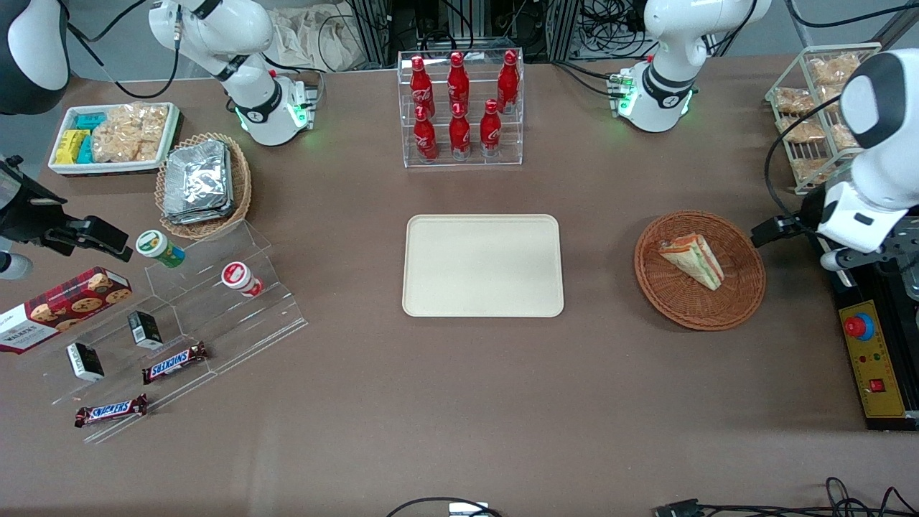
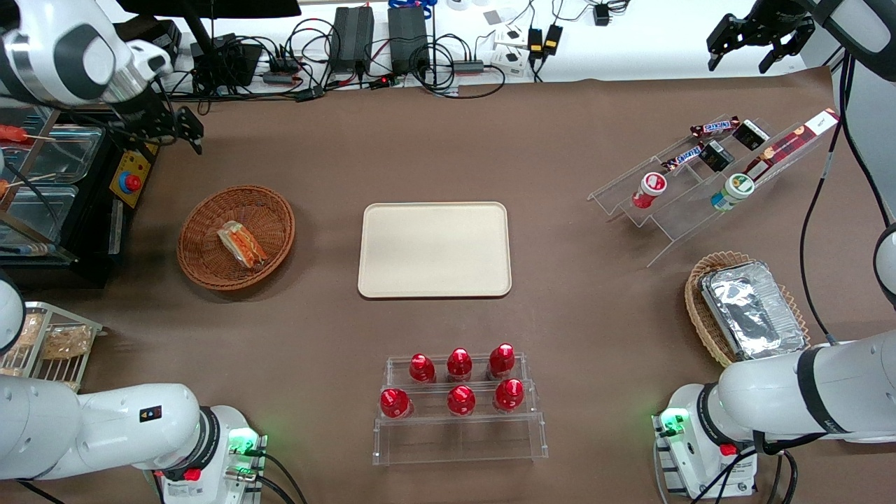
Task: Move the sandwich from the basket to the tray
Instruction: 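Move the left gripper over the wrapped sandwich in the wicker basket, then lower the open left gripper around the sandwich and close it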
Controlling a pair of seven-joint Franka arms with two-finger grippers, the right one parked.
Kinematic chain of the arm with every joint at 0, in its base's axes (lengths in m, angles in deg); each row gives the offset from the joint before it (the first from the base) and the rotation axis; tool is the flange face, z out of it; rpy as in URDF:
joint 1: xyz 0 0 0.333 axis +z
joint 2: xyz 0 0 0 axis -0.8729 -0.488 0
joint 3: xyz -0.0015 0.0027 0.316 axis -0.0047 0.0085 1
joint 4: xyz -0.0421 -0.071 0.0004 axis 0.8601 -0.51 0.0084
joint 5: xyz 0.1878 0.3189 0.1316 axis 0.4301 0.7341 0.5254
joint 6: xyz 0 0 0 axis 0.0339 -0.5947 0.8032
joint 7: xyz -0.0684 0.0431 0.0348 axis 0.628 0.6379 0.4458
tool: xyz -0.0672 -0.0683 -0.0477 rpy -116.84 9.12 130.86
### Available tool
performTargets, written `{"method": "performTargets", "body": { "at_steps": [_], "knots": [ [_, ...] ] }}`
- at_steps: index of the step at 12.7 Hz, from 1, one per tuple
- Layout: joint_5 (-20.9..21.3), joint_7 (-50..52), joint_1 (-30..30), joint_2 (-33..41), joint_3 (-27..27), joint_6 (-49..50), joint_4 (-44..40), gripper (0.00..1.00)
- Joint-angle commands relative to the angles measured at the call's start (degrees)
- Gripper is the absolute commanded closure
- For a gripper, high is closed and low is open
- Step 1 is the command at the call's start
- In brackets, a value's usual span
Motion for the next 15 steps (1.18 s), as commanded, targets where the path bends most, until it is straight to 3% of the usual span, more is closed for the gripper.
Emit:
{"method": "performTargets", "body": {
  "at_steps": [1,7,15],
  "knots": [
    [1.2,9.9,-0.7,3.9,-0.5,-6.7,8.8,0.00],
    [1.5,23.3,-0.7,3.7,-2.7,-21.1,20.5,0.00],
    [1.4,24.2,-0.4,-1.0,-2.7,-38.2,29.2,0.00]
  ]
}}
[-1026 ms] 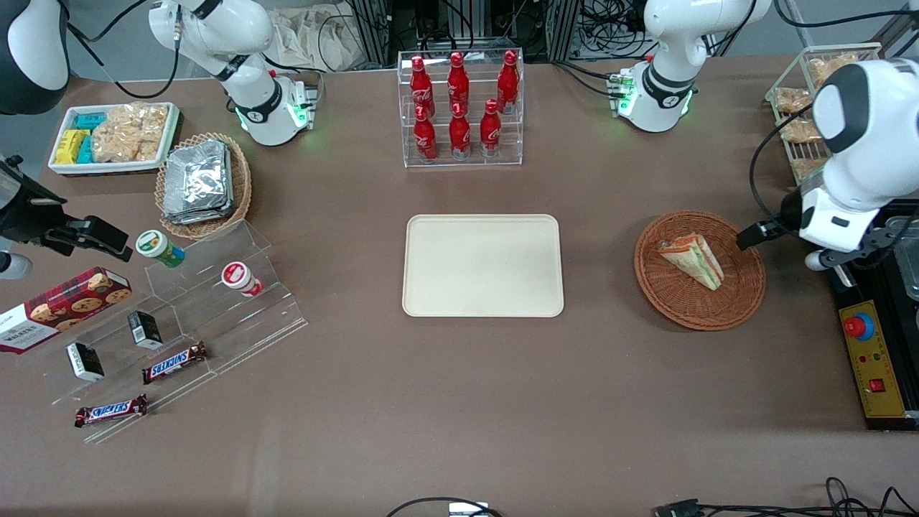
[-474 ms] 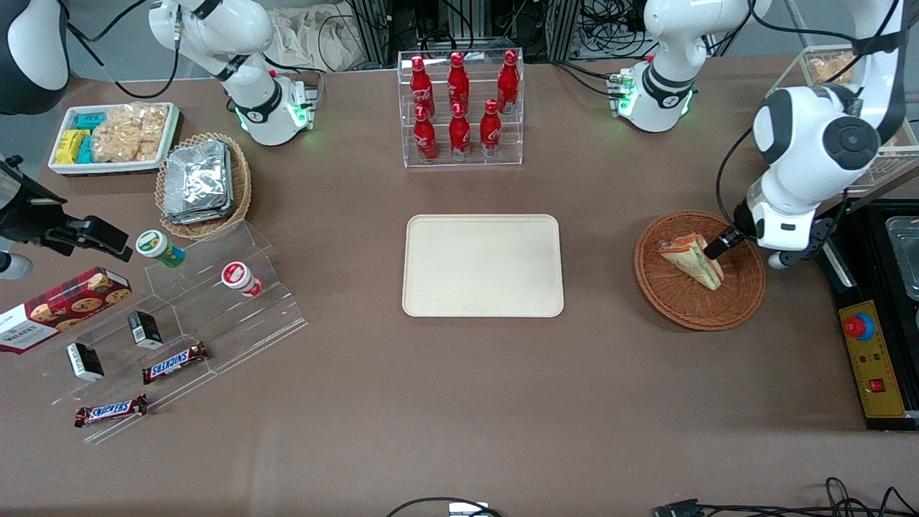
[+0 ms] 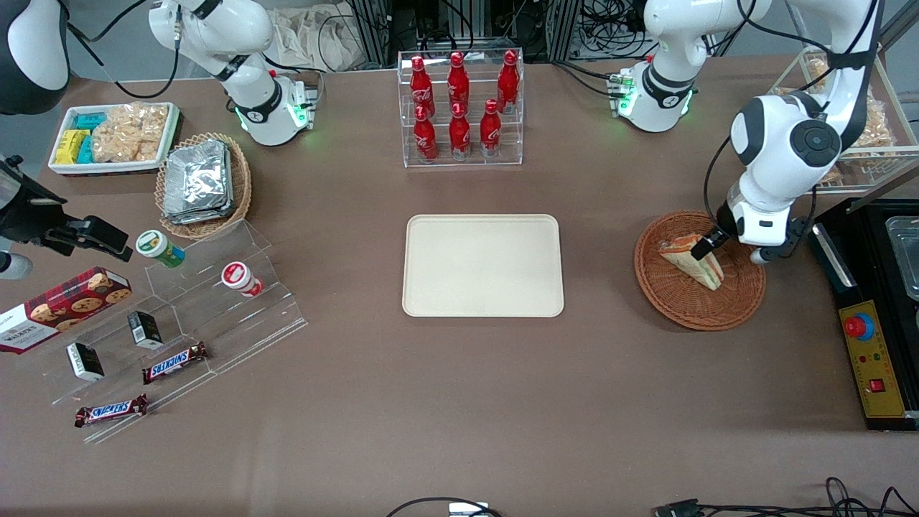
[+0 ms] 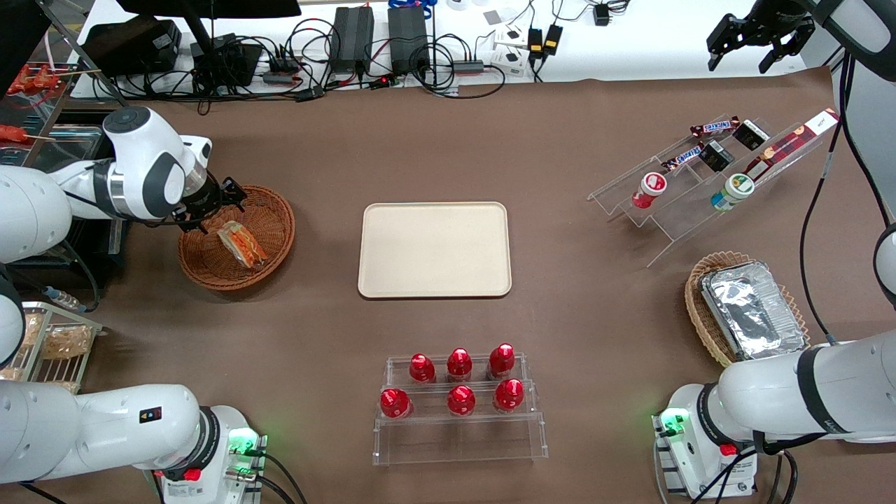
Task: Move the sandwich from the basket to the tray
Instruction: 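Lower the open left gripper around the sandwich and close it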
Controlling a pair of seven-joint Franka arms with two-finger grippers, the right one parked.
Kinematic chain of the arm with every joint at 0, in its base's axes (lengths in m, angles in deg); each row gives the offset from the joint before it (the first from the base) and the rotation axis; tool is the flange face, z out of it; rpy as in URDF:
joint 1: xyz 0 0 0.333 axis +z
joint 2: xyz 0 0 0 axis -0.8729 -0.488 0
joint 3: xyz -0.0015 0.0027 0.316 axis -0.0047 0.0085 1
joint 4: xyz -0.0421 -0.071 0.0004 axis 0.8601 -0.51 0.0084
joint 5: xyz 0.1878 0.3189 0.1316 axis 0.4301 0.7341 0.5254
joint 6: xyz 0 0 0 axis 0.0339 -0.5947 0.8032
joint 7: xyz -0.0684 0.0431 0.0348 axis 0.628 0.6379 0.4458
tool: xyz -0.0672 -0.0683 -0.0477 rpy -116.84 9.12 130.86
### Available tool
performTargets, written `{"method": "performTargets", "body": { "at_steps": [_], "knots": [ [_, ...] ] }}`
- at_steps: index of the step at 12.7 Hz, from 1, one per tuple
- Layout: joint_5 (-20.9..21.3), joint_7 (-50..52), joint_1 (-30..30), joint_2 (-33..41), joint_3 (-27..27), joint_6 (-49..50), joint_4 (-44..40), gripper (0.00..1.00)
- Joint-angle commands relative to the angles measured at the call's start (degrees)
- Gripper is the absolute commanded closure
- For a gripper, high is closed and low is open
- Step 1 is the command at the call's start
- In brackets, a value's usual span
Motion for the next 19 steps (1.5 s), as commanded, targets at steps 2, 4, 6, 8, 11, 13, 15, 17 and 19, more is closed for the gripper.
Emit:
{"method": "performTargets", "body": {
  "at_steps": [2,4,6,8,11,13,15,17,19],
  "knots": [
    [0.8,1.3,0.3,-3.0,-0.2,-7.8,3.1,0.00],
    [0.8,1.5,0.5,-4.0,-0.2,-9.7,3.9,0.00],
    [0.8,1.7,0.5,-5.4,-0.1,-11.9,4.5,0.00],
    [0.8,1.8,0.5,-6.8,-0.1,-14.4,5.1,0.00],
    [0.8,1.8,0.5,-7.5,0.0,-14.7,5.2,0.07],
    [0.8,1.6,0.6,-7.5,0.0,-14.7,5.2,0.36],
    [0.8,1.4,0.5,-7.5,0.0,-14.7,5.3,0.68],
    [0.8,1.1,0.6,-7.3,0.0,-14.6,5.3,0.77],
    [0.8,0.8,0.6,-6.4,0.0,-13.8,5.0,0.78]
  ]
}}
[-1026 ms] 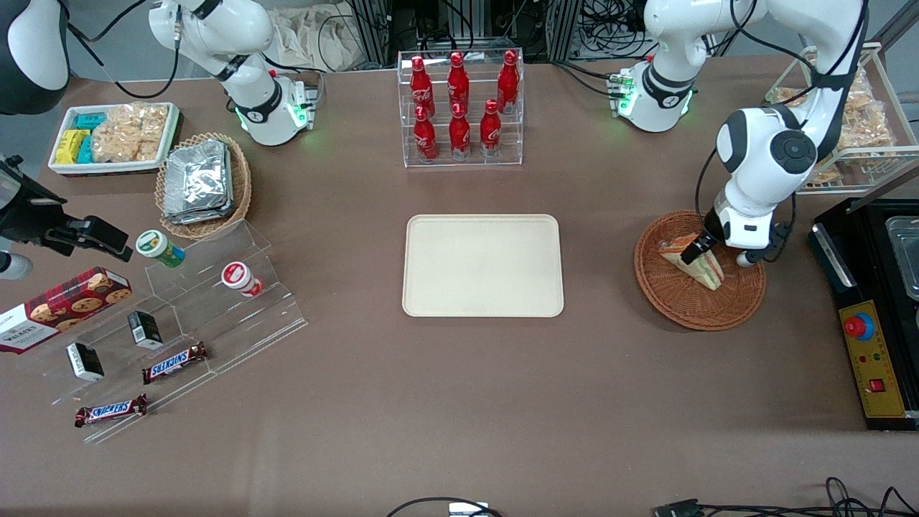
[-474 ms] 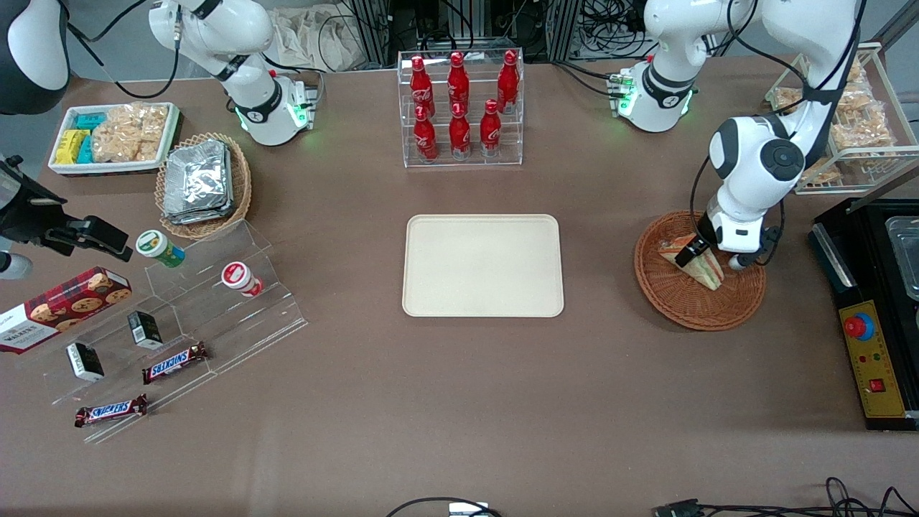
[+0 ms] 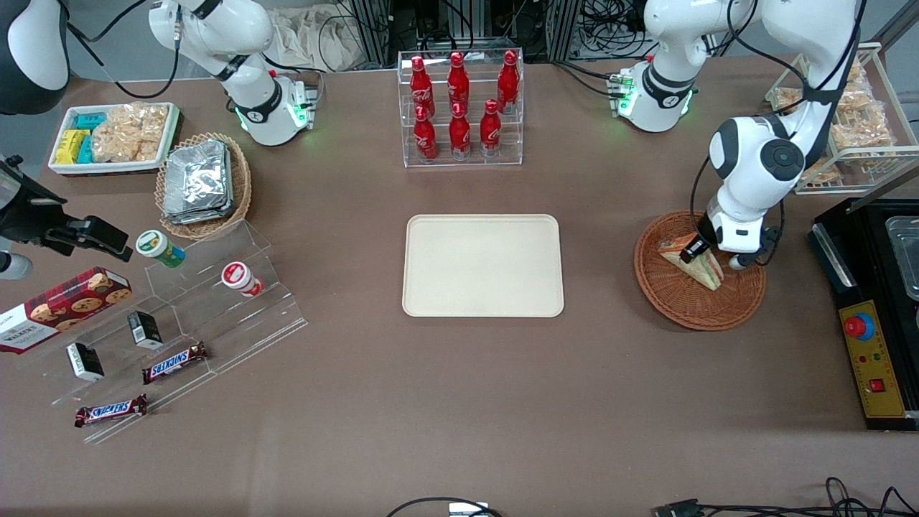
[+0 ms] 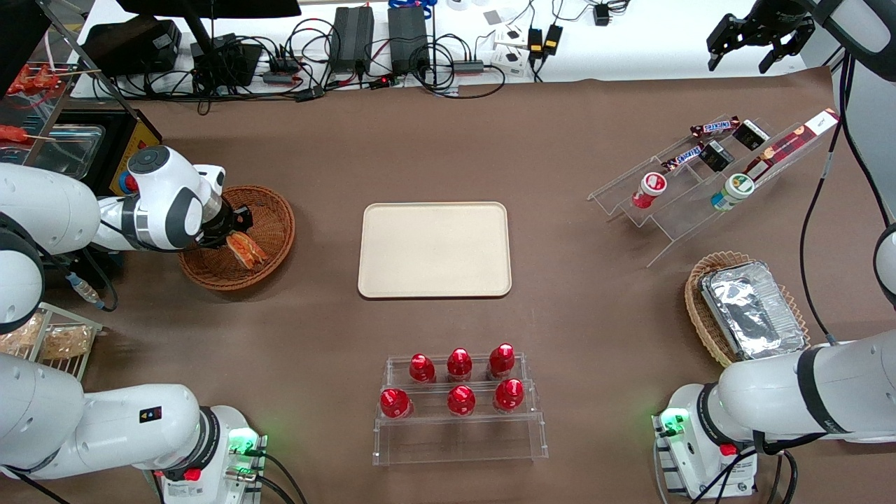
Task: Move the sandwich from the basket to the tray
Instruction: 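Lift the sandwich out of the basket toward the cream tray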
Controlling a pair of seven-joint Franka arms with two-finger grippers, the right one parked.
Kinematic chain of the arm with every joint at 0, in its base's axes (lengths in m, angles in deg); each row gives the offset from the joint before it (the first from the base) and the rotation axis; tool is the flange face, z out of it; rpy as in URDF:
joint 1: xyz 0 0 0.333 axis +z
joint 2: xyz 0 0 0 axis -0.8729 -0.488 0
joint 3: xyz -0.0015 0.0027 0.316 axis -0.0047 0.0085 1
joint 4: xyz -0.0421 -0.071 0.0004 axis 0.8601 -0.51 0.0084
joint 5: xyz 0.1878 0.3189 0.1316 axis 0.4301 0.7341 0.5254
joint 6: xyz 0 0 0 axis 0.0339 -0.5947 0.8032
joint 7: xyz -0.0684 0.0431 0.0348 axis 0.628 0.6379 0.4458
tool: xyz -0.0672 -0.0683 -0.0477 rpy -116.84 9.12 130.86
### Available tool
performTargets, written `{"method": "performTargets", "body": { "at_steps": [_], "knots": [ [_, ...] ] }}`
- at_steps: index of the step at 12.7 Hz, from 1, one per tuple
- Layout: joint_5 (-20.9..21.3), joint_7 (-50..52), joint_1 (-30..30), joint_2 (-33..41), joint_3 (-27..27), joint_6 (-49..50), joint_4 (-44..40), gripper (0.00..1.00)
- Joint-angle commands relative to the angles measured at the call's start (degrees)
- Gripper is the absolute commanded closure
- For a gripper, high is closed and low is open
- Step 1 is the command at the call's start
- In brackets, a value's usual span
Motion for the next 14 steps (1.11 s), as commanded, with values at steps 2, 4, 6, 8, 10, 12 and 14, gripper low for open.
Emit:
{"method": "performTargets", "body": {
  "at_steps": [2,4,6,8,10,12,14],
  "knots": [
    [0.9,-0.5,0.1,4.8,-0.2,5.4,-0.6,0.78],
    [1.3,-8.2,-0.1,9.0,-0.3,10.0,-1.2,0.78],
    [1.4,-16.3,-0.3,11.8,-0.4,15.1,-3.0,0.78],
    [1.4,-26.9,-0.6,13.2,-2.6,25.0,-7.3,0.78],
    [1.3,-34.6,-0.9,14.1,-3.8,27.7,-10.3,0.75],
    [1.2,-35.3,-1.7,14.2,-7.5,28.6,-12.8,0.74],
    [1.0,-34.6,-2.5,14.2,-13.5,28.7,-14.5,0.75]
  ]
}}
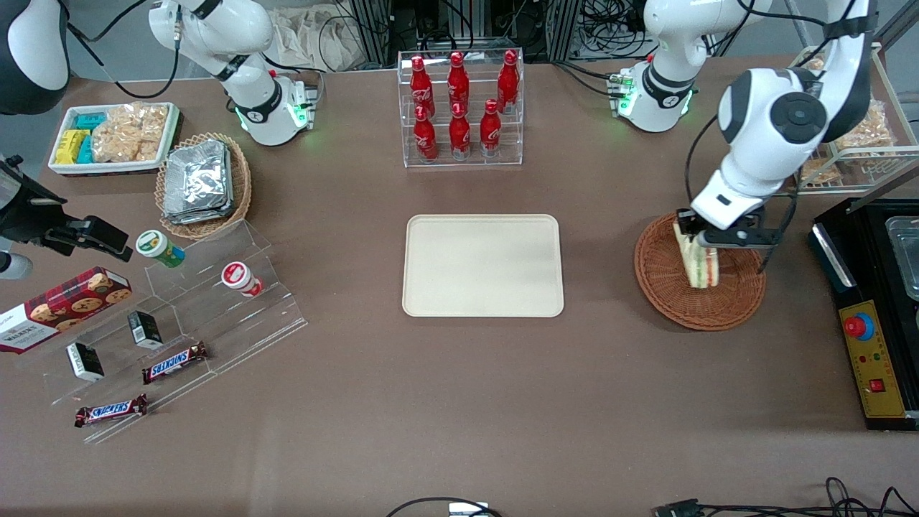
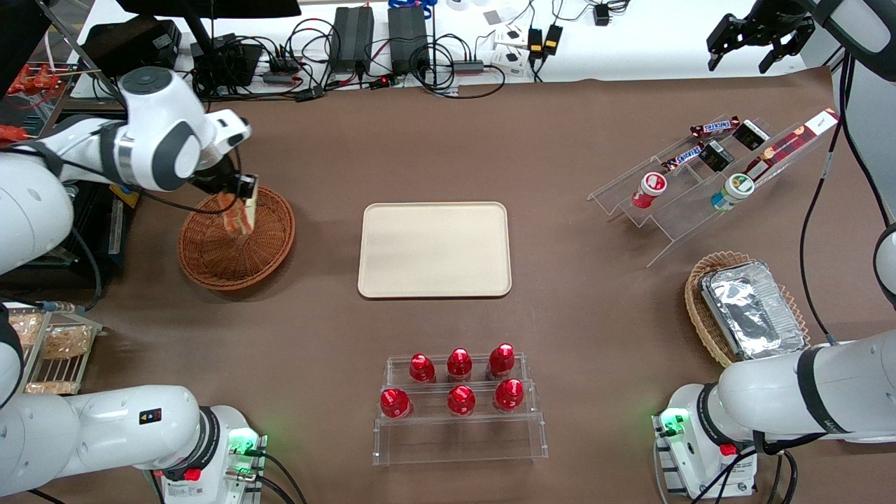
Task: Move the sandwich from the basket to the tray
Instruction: 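Lift the sandwich out of the basket toward the cream tray, then carry the sandwich over the tray and lower it onto the tray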
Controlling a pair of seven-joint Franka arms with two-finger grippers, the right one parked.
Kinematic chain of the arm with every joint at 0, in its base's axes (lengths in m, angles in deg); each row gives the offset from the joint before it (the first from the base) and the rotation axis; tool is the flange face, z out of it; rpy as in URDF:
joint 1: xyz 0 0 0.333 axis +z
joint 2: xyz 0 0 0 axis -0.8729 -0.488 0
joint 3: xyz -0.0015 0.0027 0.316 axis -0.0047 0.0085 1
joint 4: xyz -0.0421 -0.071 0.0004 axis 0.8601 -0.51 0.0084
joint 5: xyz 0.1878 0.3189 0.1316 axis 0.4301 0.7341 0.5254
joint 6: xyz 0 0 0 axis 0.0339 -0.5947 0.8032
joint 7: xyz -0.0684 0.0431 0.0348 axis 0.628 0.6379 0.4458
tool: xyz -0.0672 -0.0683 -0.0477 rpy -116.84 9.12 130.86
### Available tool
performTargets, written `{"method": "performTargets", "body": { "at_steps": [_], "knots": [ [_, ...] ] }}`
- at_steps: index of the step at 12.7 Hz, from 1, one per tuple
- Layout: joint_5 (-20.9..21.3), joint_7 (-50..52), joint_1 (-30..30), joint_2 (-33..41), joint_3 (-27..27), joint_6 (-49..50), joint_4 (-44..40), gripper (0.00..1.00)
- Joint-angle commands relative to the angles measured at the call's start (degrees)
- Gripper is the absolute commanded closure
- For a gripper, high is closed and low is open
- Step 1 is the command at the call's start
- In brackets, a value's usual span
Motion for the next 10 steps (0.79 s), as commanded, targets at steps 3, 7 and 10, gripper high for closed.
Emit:
{"method": "performTargets", "body": {
  "at_steps": [3,7,10],
  "knots": [
    [-0.3,3.0,-0.7,-0.8,-10.4,2.1,-4.4,0.75],
    [-0.4,13.1,-0.8,-7.2,-18.7,1.8,-9.4,0.75],
    [1.7,19.5,-1.2,-14.4,-22.4,1.8,-14.1,0.75]
  ]
}}
